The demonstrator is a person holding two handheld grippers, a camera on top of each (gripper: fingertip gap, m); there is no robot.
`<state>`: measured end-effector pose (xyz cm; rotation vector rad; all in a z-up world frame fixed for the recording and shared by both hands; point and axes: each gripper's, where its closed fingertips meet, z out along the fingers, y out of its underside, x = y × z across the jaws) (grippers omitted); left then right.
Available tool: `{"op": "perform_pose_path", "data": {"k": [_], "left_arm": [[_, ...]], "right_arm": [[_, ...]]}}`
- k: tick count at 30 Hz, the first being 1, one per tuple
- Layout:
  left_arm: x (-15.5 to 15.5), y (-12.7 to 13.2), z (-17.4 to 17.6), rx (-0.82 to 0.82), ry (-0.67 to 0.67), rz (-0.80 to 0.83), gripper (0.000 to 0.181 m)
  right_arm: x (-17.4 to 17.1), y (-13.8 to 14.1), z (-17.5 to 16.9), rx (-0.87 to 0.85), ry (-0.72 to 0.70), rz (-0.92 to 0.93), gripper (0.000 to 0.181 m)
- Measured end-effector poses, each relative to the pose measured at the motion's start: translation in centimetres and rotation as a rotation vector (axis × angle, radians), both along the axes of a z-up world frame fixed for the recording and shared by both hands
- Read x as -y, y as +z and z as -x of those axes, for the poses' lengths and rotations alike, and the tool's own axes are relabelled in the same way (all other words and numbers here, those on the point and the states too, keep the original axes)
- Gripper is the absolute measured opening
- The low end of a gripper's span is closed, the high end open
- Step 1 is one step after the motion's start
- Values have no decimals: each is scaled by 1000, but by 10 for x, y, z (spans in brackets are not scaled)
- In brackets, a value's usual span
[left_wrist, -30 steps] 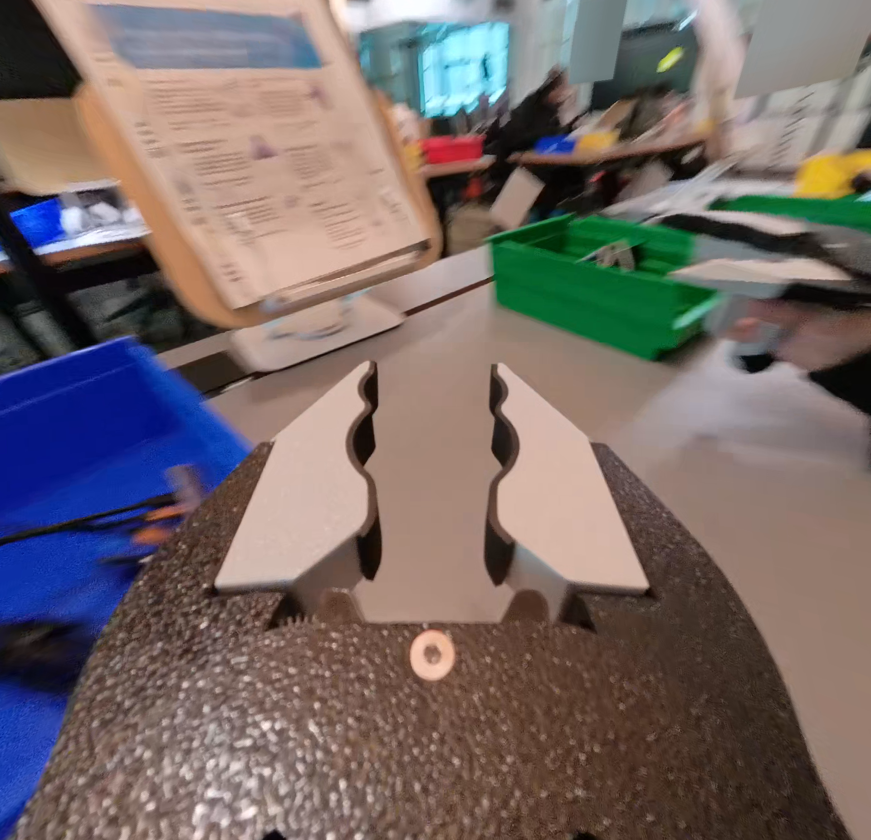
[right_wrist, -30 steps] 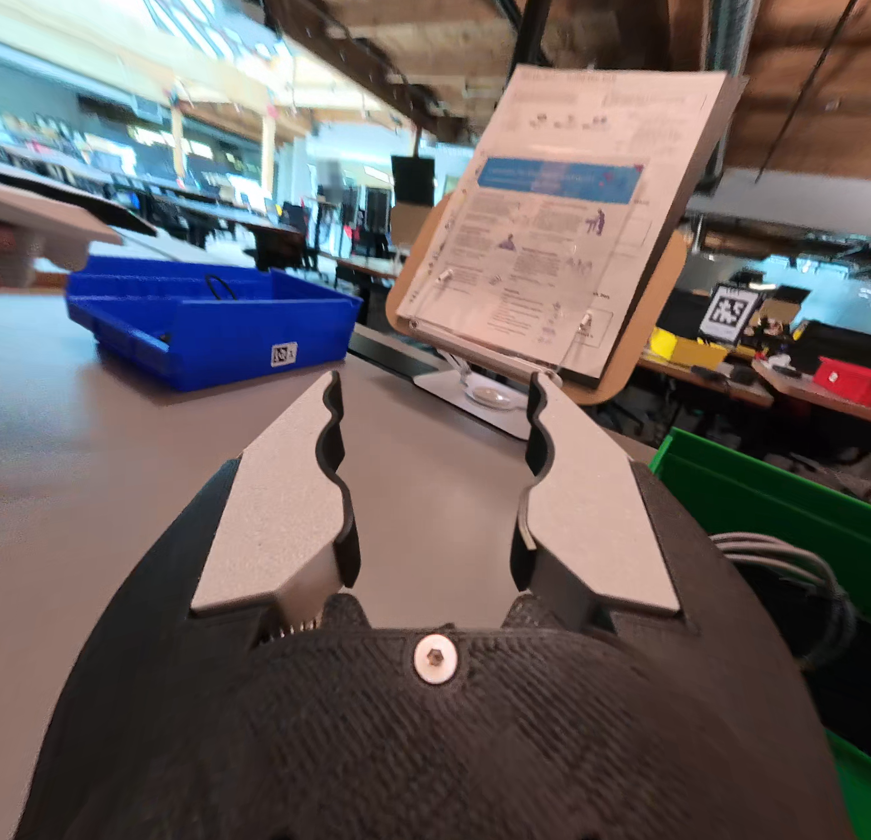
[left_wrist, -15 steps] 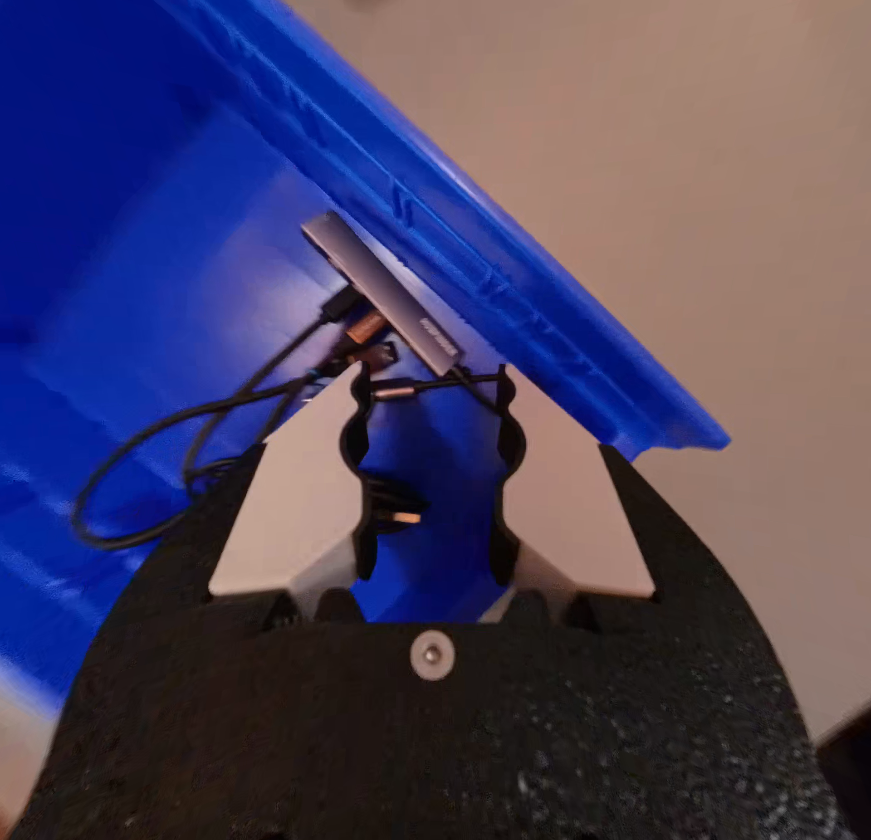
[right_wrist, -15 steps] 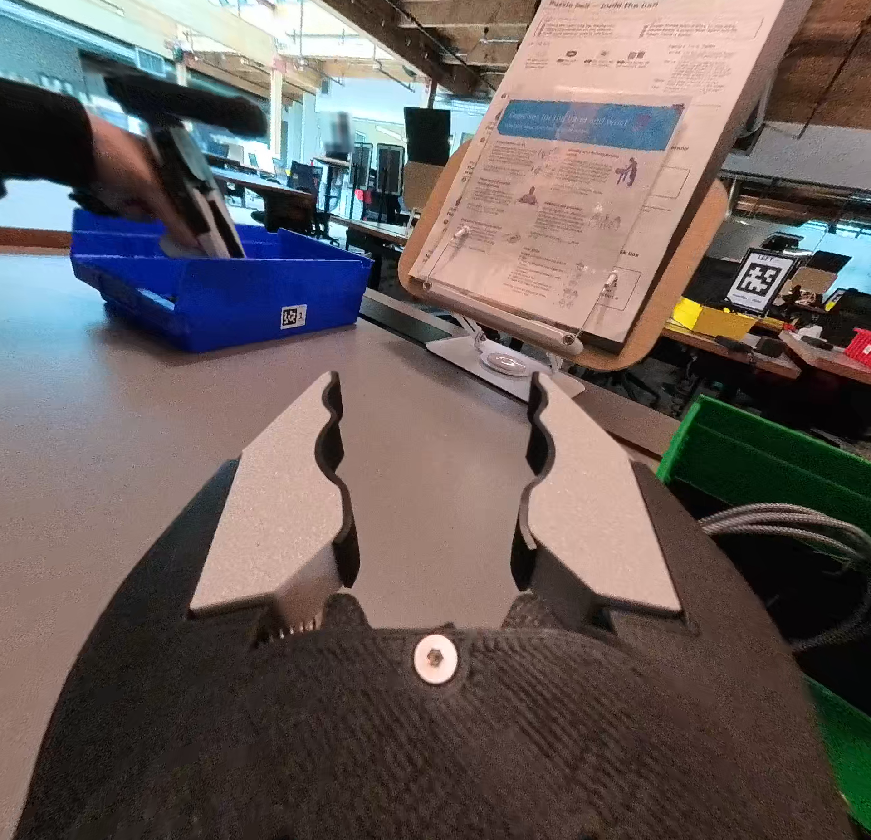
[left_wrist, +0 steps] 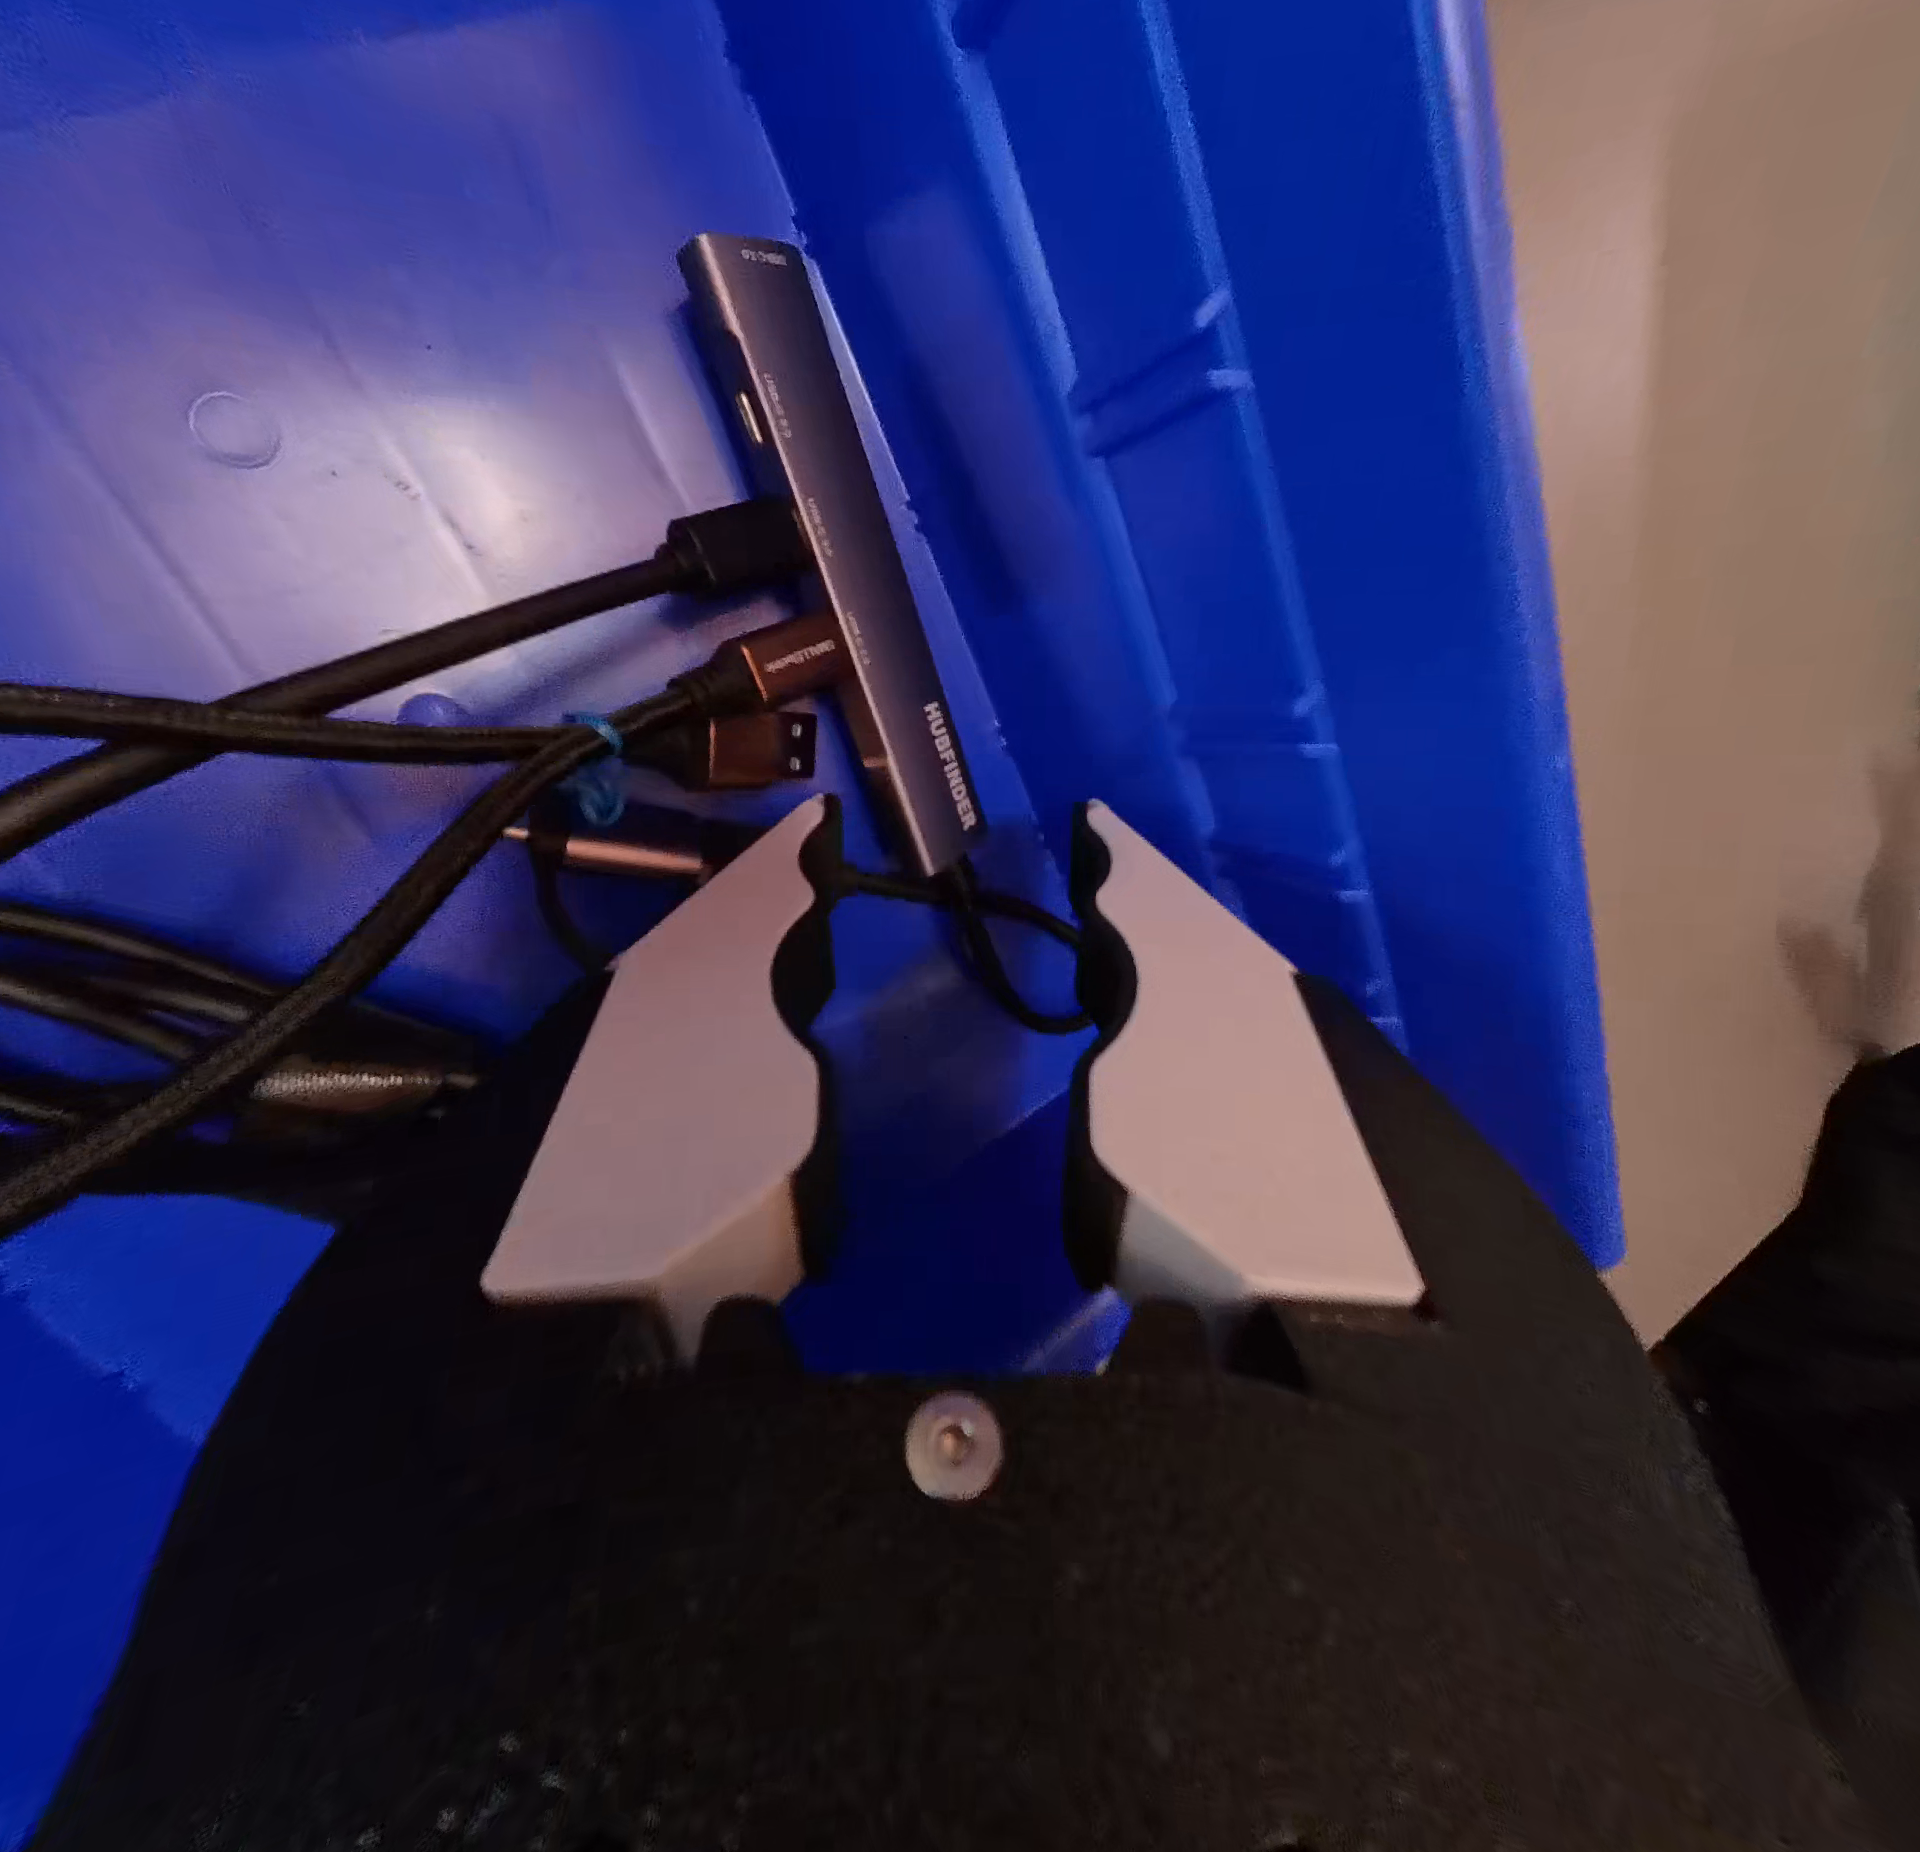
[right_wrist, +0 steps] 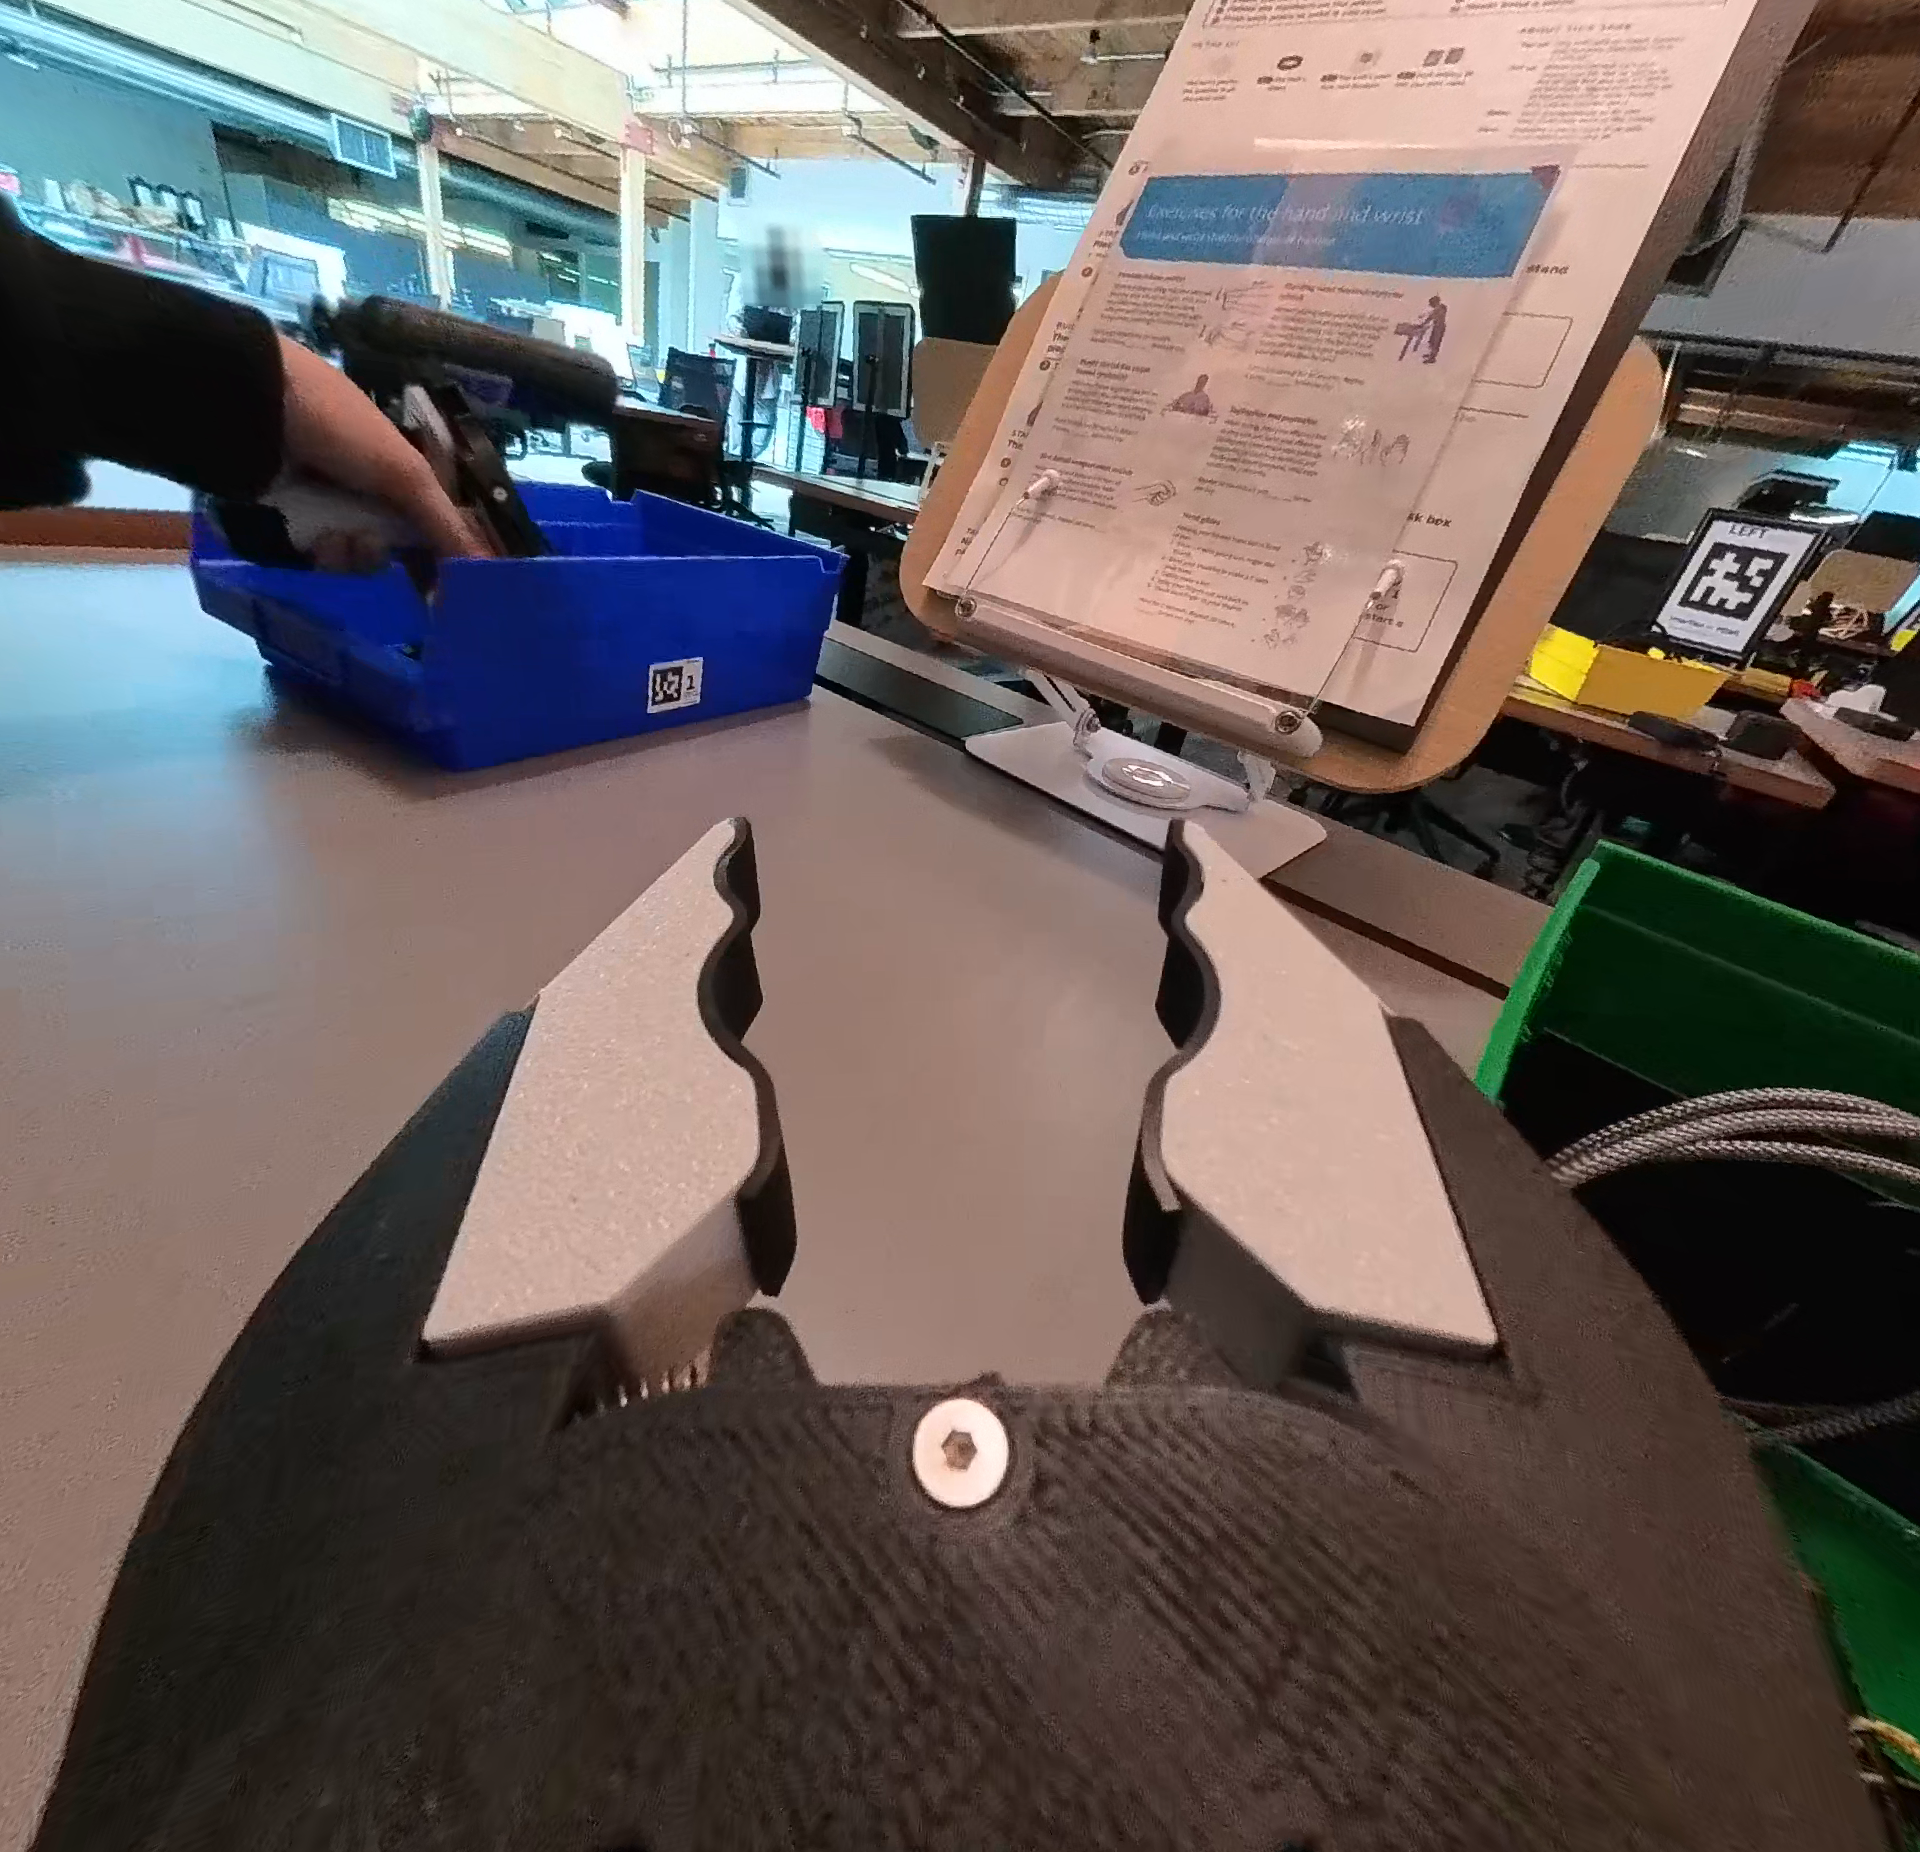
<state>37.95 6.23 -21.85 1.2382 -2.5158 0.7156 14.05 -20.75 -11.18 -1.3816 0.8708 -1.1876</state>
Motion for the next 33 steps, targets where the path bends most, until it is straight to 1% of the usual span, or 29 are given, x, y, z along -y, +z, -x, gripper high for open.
{"op": "perform_pose_path", "data": {"k": [1,4,7,9,12,14,18,21,22,24,26,28,29,31,32,33], "left_arm": [[1,-2,-1,-5,1,1,39],[3,-9,-4,-2,-8,27,16],[-1,-5,1,36,-83,51,13],[-5,7,5,111,-119,70,13],[-4,44,14,249,-155,160,12],[-5,74,17,394,-177,212,10],[-9,132,28,659,-217,251,6],[-2,174,55,815,-312,261,7],[5,186,69,839,-364,277,7],[21,199,104,827,-494,321,7],[38,200,146,757,-662,358,8],[54,187,189,652,-863,379,7],[61,178,207,606,-945,372,7],[72,150,235,501,-1094,323,7],[76,134,248,450,-1162,291,7],[79,119,258,403,-1218,261,7]], "right_arm": [[0,-1,-1,-3,0,-2,77],[0,-6,-3,-11,3,-4,77],[2,-8,-2,-11,-14,25,76],[2,-7,-1,-4,-15,27,76],[-3,-5,1,-2,11,14,76],[-8,-5,1,-2,26,25,76],[-17,-5,2,-17,62,31,76],[-28,1,5,4,109,-4,76],[-31,5,5,17,123,-29,75],[-40,15,8,43,150,-104,72],[-60,30,15,56,235,-173,74],[-84,44,23,25,338,-212,77],[-94,52,28,14,388,-231,79],[-108,65,36,-24,461,-277,77],[-114,68,41,-46,496,-291,72],[-119,64,46,-81,525,-283,62]]}}
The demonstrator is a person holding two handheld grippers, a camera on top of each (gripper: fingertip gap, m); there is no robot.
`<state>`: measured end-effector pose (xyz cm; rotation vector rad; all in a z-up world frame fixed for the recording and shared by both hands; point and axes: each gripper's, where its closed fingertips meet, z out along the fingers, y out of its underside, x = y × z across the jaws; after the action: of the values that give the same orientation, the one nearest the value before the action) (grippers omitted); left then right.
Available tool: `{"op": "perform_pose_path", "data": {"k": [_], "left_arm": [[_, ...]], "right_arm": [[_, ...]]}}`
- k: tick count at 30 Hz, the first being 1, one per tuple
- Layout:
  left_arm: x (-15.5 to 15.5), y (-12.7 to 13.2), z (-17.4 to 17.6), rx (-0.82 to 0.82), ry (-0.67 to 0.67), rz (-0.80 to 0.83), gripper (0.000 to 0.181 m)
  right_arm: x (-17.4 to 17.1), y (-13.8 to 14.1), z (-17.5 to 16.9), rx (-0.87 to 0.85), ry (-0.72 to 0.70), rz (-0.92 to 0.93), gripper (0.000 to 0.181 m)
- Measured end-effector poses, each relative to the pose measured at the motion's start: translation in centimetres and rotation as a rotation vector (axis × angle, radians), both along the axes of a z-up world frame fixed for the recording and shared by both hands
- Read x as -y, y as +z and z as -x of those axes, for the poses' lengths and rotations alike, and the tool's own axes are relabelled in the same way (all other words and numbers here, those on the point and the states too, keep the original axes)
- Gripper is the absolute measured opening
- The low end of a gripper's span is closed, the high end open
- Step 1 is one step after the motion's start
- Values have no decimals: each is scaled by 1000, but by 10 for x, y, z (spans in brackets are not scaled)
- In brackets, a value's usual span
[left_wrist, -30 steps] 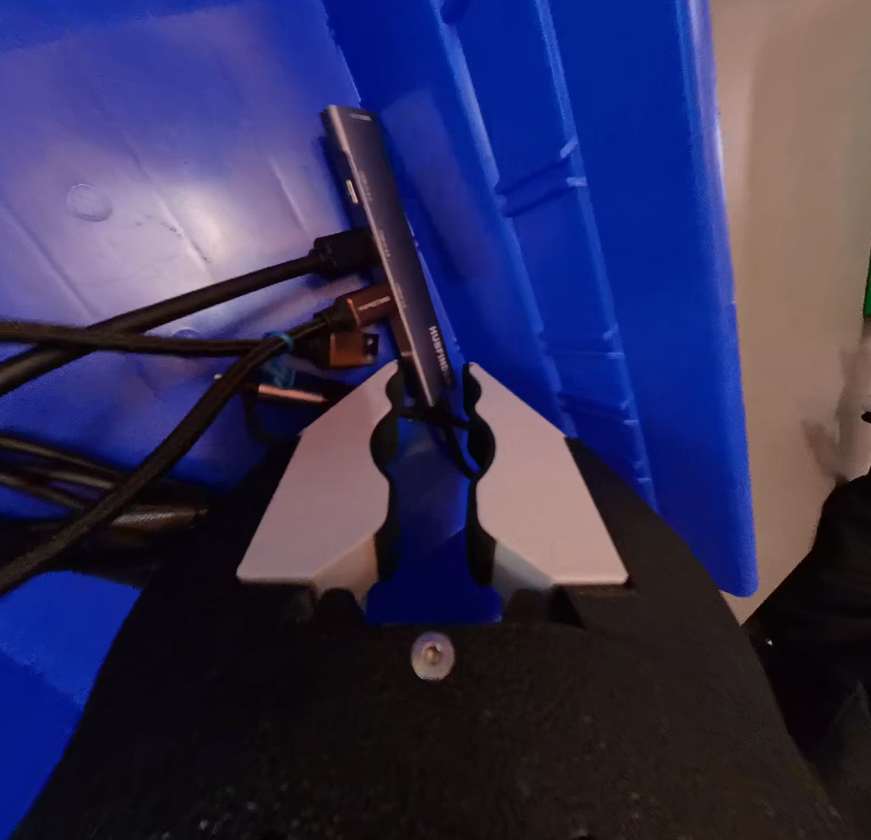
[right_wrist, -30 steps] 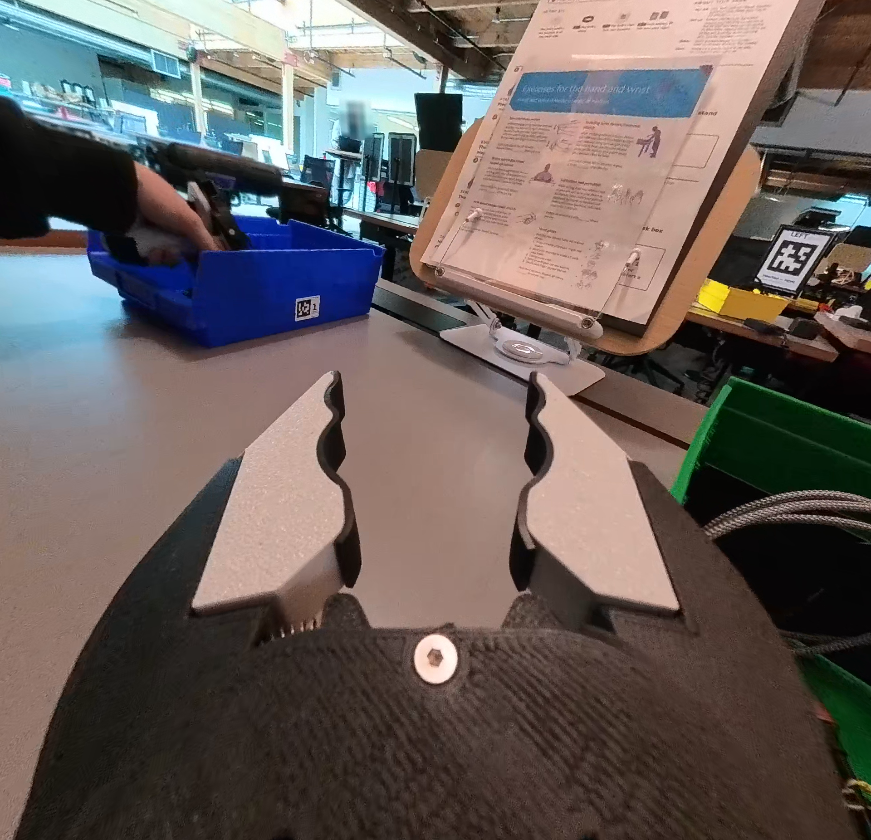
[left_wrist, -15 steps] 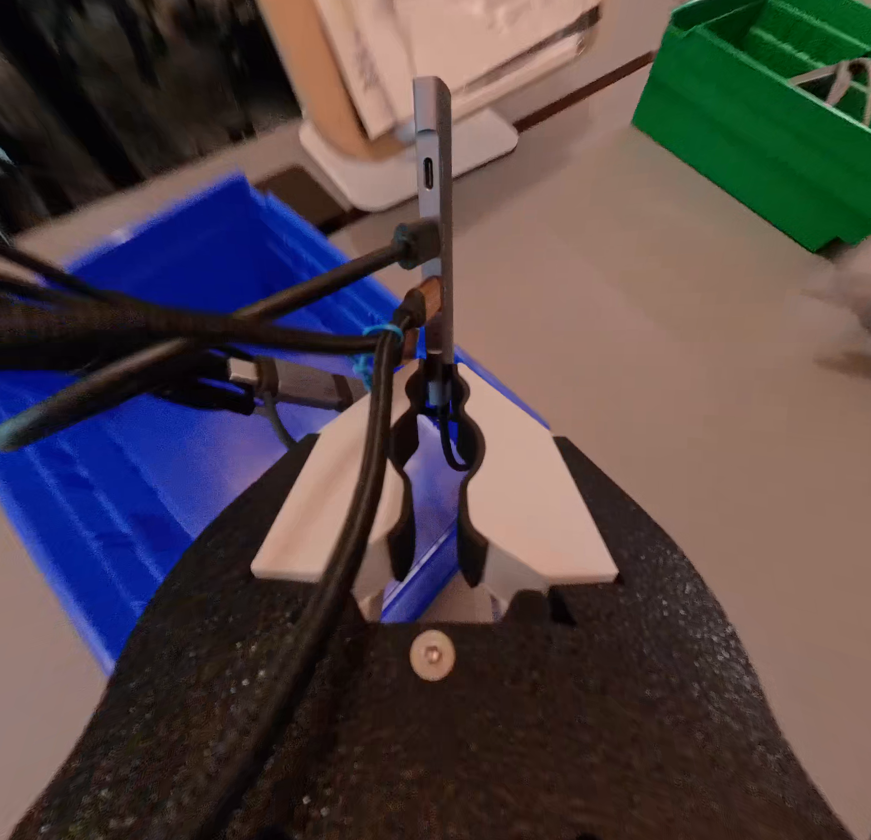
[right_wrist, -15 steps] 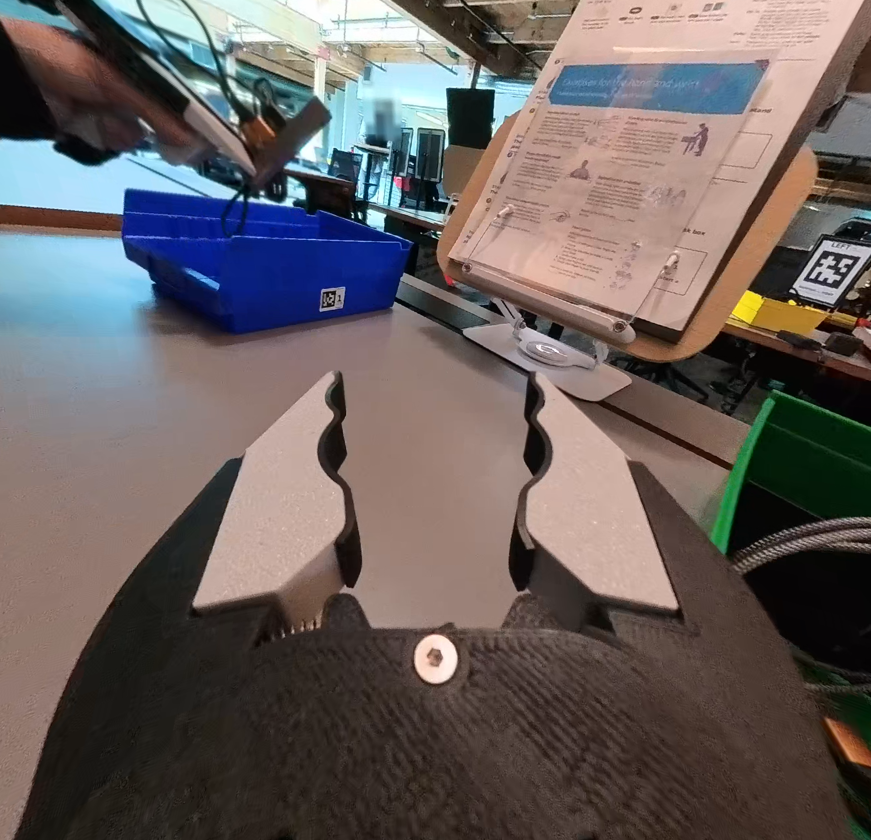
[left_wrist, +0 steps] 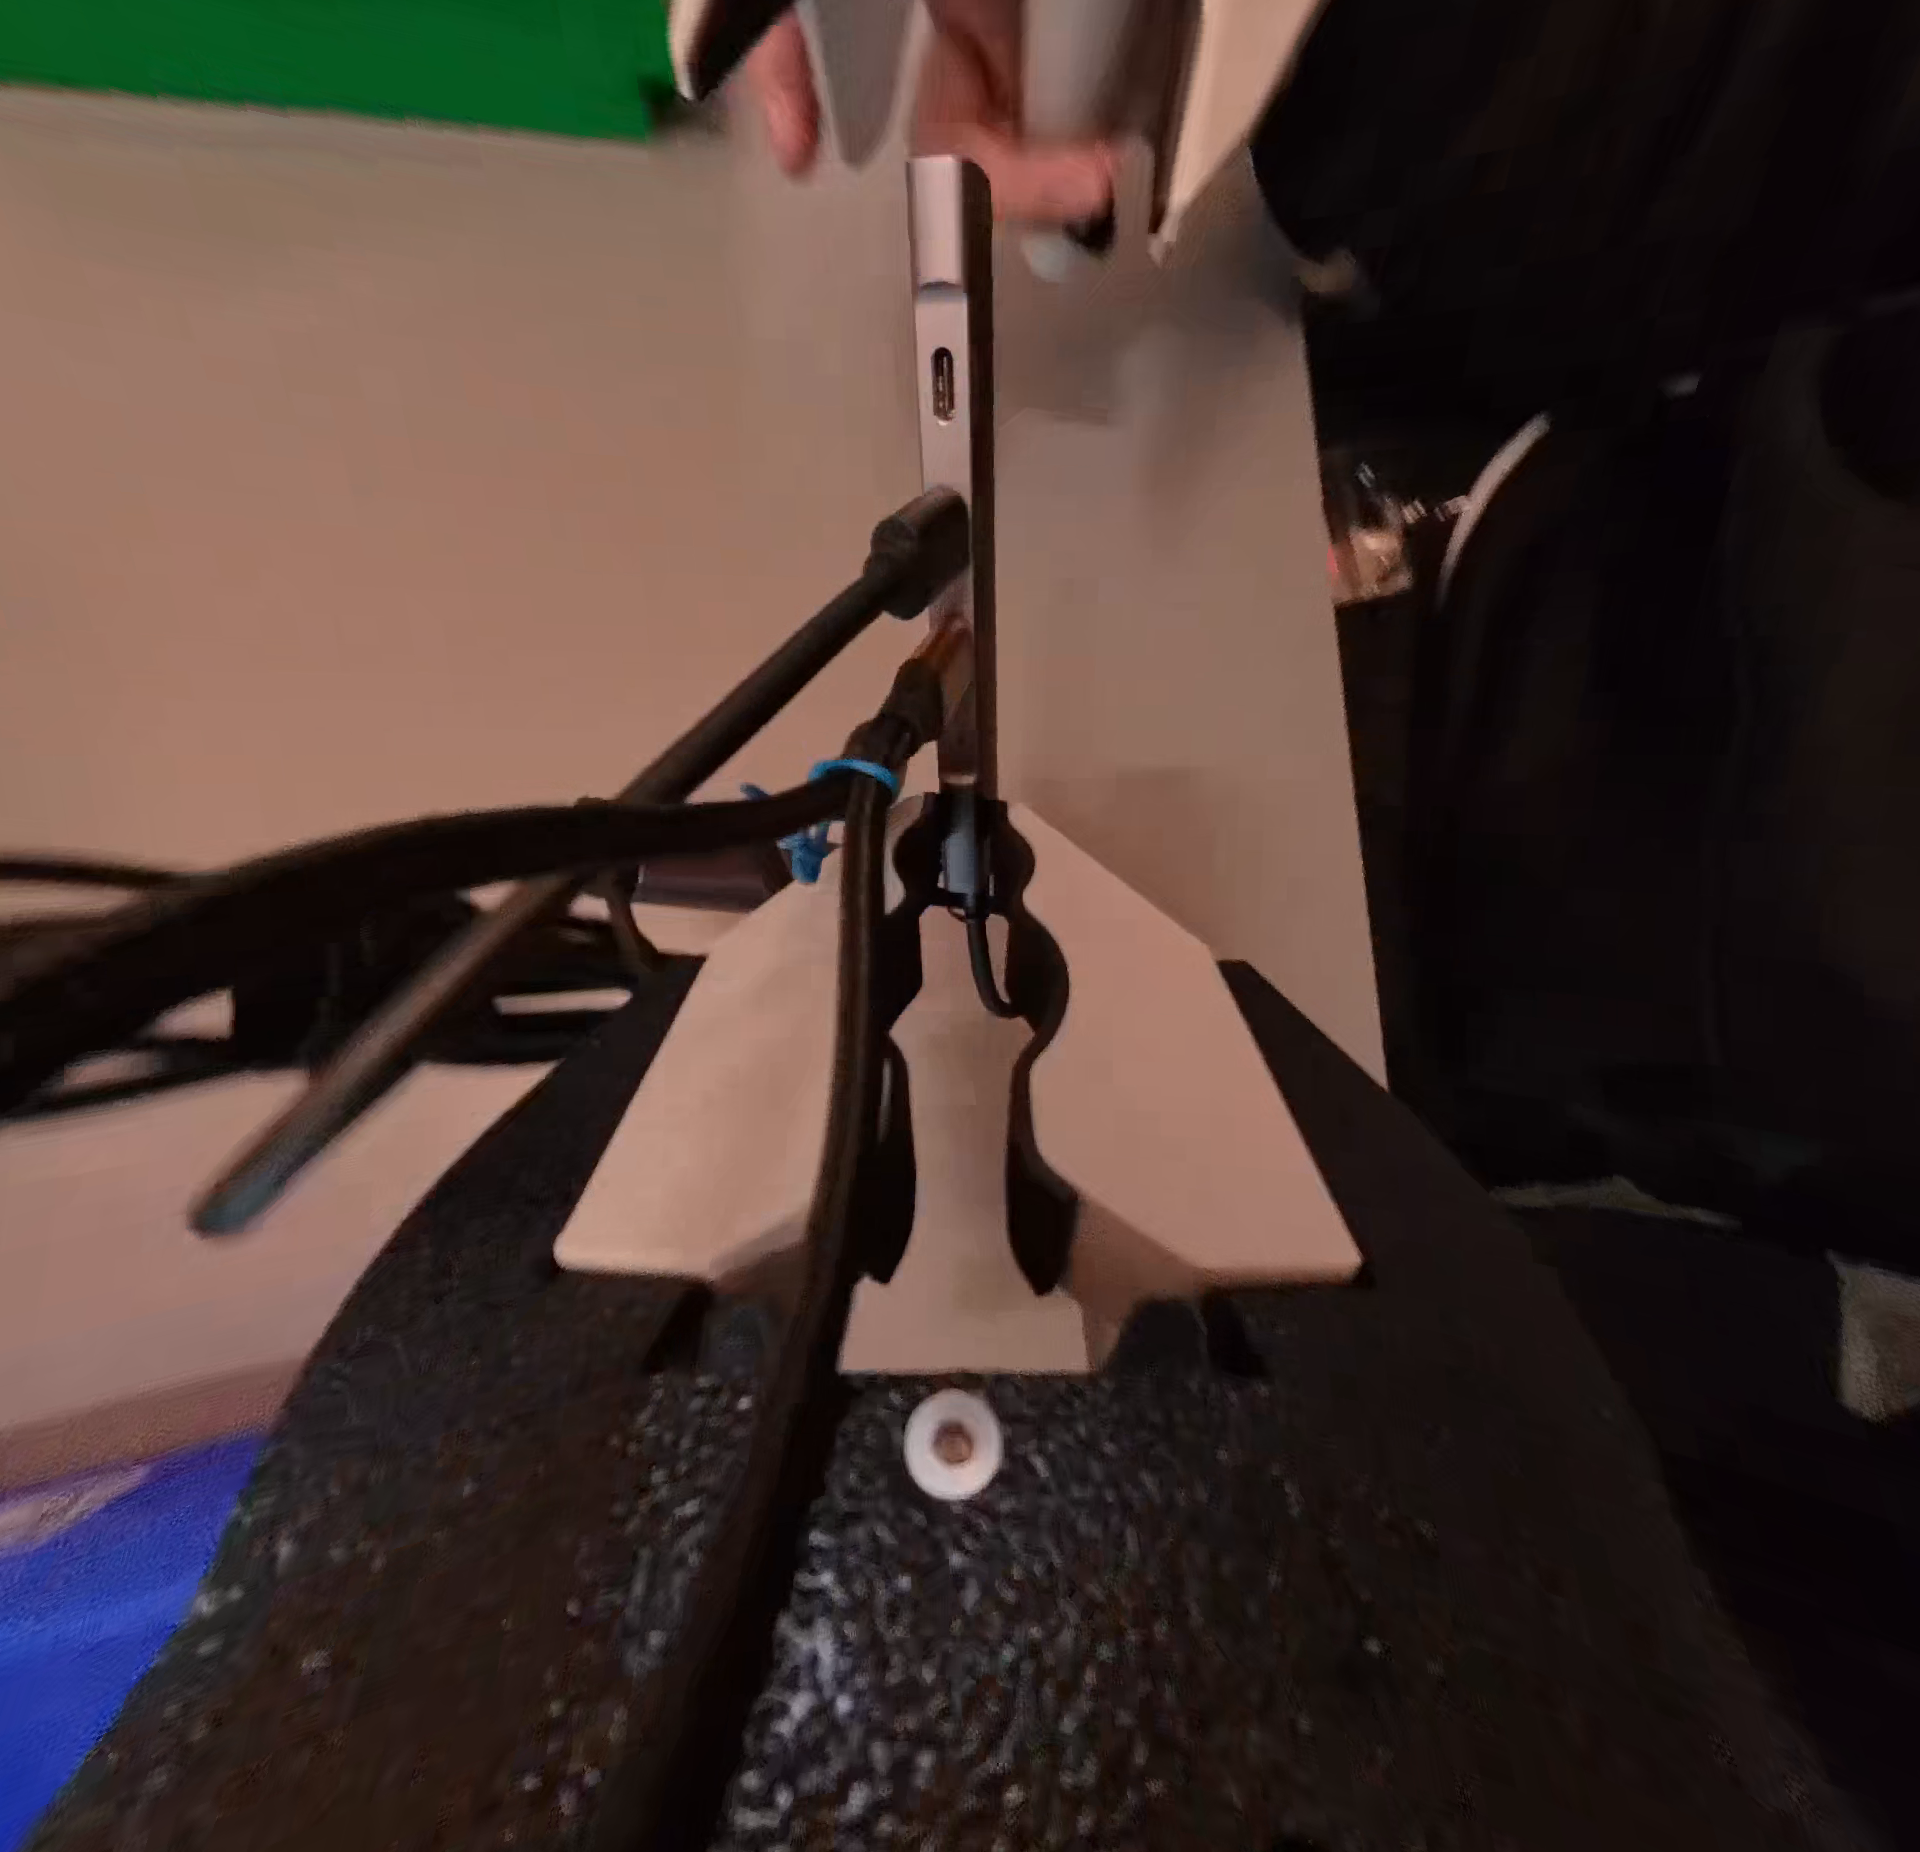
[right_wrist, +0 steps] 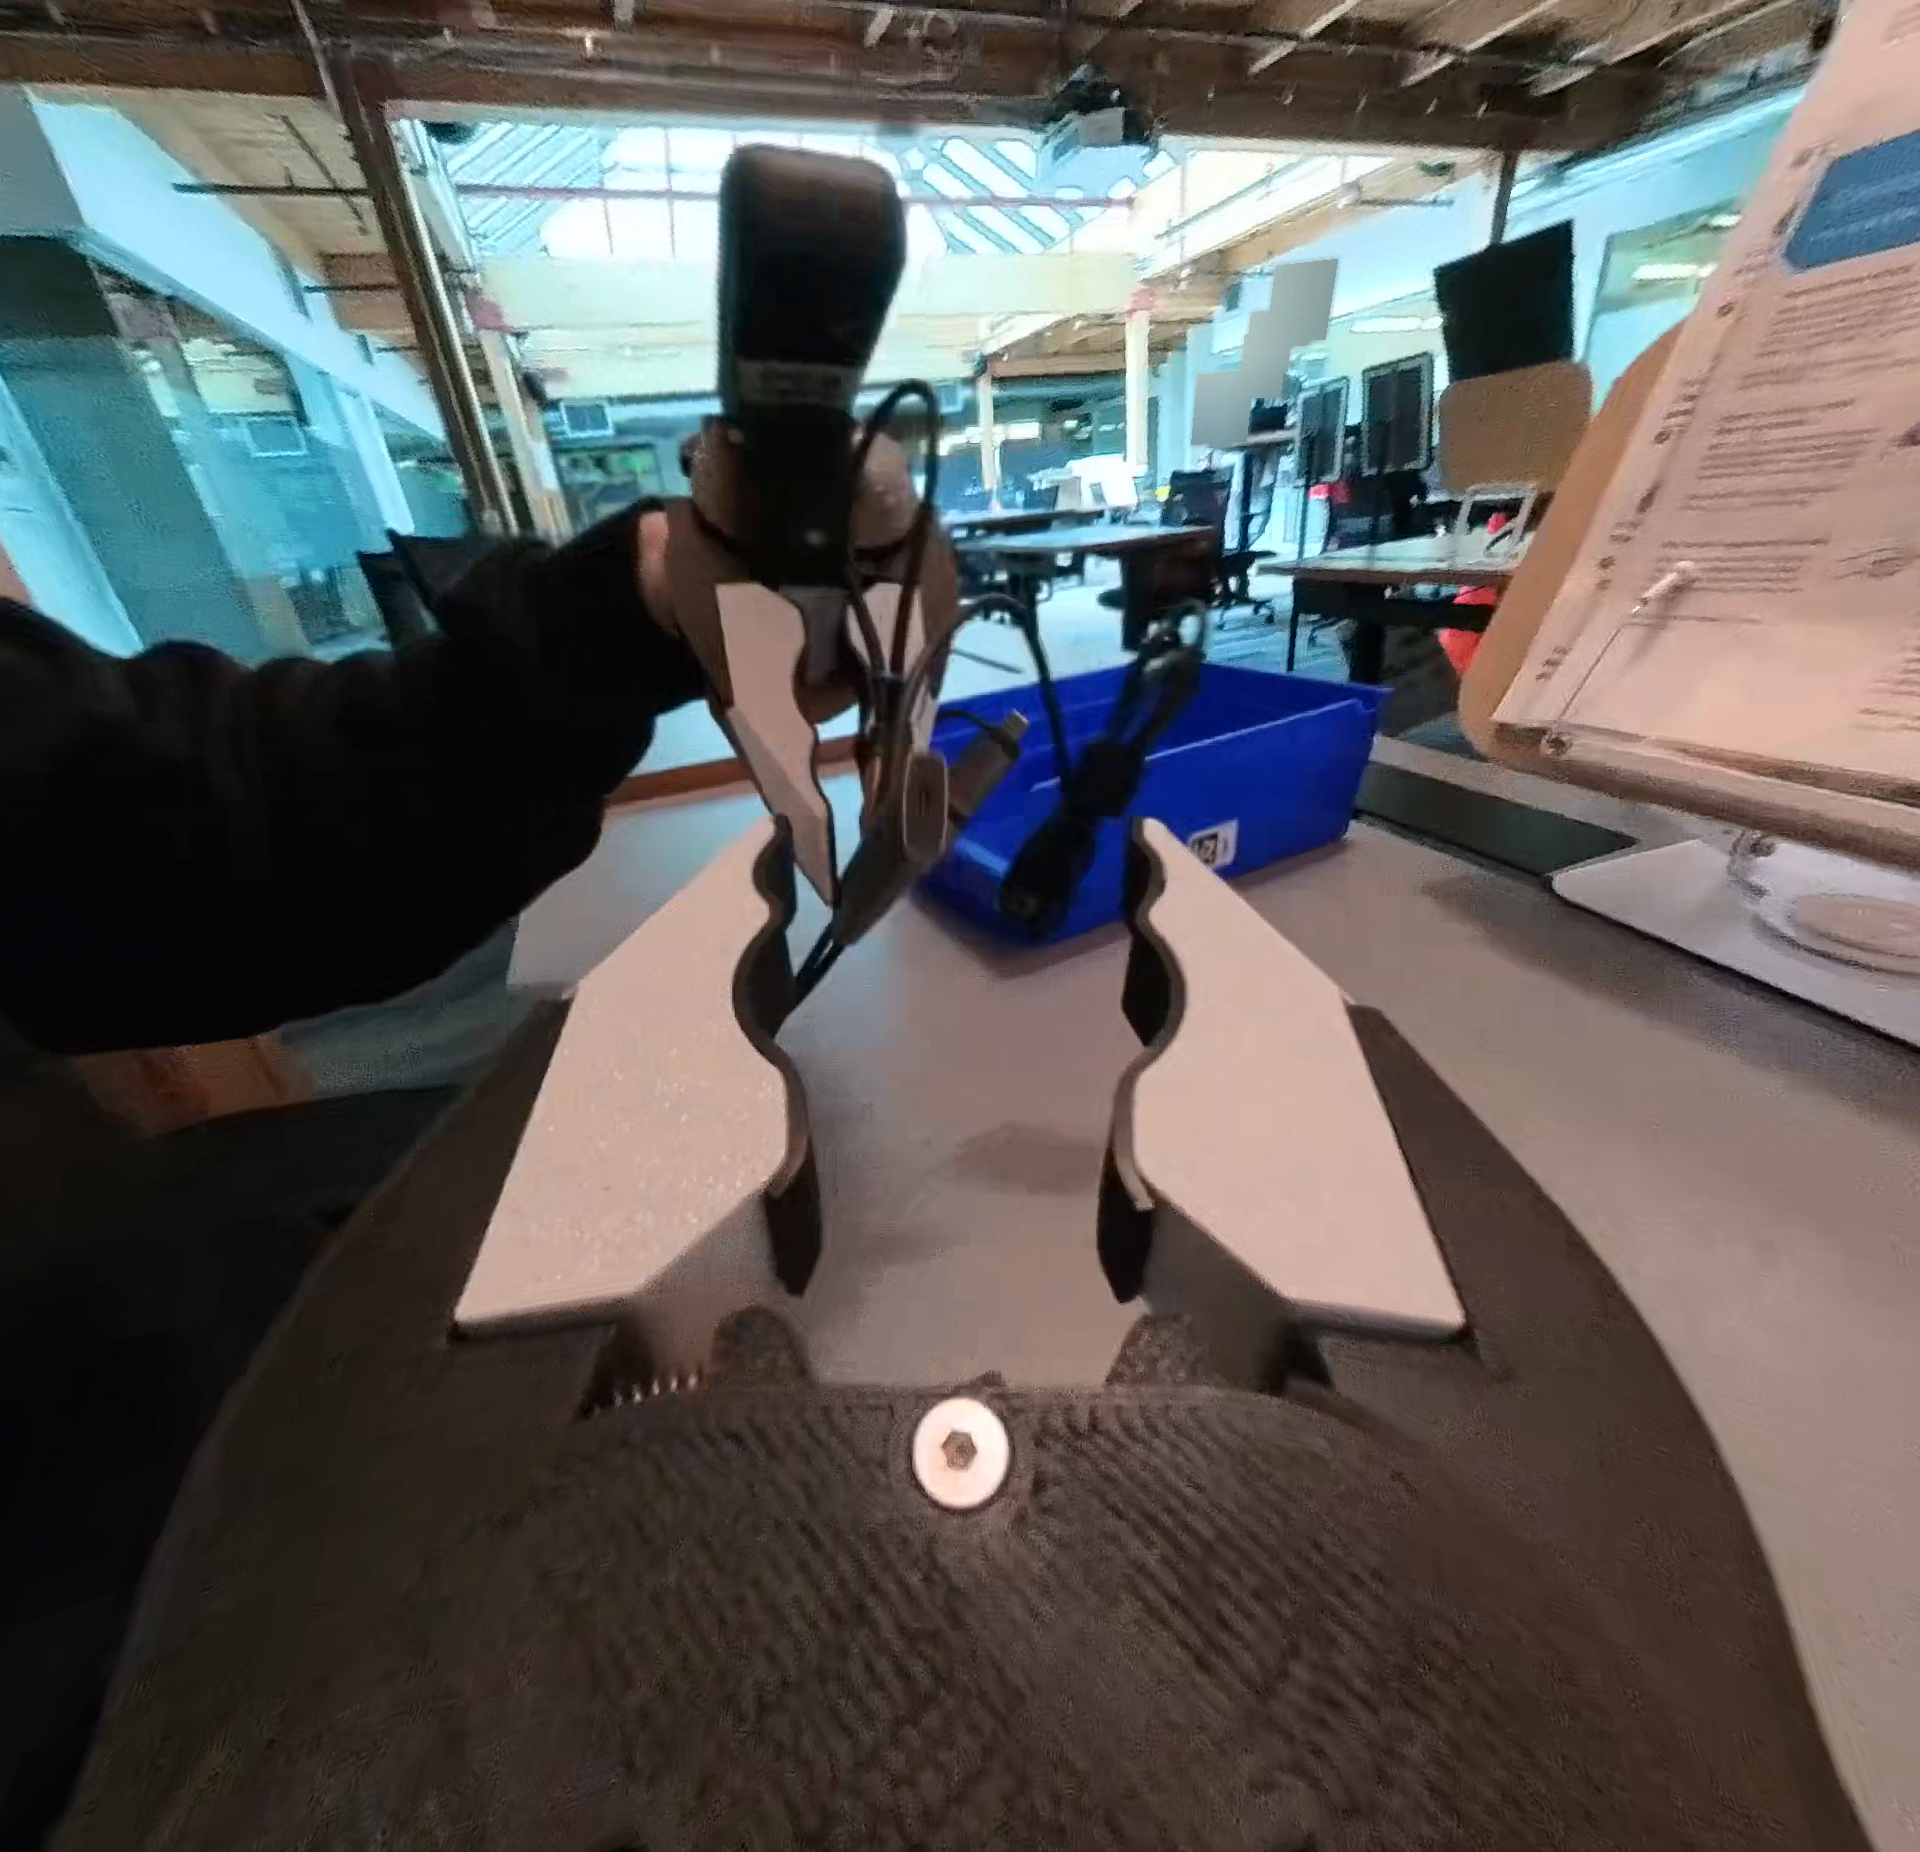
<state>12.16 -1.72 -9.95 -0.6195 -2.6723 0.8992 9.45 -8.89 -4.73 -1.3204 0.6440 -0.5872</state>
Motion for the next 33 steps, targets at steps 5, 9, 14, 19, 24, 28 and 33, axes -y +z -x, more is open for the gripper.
{"op": "perform_pose_path", "data": {"k": [5,9,14,19,24,28,33], "left_arm": [[14,-57,39,-74,-164,-173,7],[23,-74,47,-53,-212,-217,7],[38,-58,35,-30,-160,-117,7],[47,-10,27,-317,67,104,39],[51,-1,-2,-307,346,366,43],[55,-17,15,-247,414,468,42],[63,10,41,38,295,617,37]], "right_arm": [[-10,-68,24,-209,82,214,23],[-15,-91,36,-264,158,277,10],[-1,-73,27,-162,136,144,8],[35,-50,16,-62,-10,-2,7],[75,-39,0,-71,-229,-151,7],[73,-37,1,-59,-230,-152,7],[50,-21,15,18,-146,-2,7]]}}
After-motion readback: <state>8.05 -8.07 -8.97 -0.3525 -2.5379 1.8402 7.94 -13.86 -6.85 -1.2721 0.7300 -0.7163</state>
